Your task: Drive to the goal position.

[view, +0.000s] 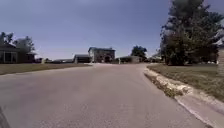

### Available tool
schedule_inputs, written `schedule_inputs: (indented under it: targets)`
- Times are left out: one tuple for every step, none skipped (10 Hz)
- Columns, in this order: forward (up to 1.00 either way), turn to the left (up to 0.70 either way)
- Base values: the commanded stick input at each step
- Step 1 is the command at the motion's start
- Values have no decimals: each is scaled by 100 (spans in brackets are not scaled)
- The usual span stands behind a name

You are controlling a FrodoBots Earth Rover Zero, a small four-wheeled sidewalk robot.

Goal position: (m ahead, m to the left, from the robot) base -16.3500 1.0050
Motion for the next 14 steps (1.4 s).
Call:
schedule_inputs:
  targets:
    - [0,70]
    - [0,70]
    - [0,70]
    - [0,70]
    - [0,70]
    - [0,70]
    - [0,70]
    - [0,70]
    - [0,70]
    - [0,70]
    - [0,70]
    - [0,70]
    - [0,70]
    - [0,70]
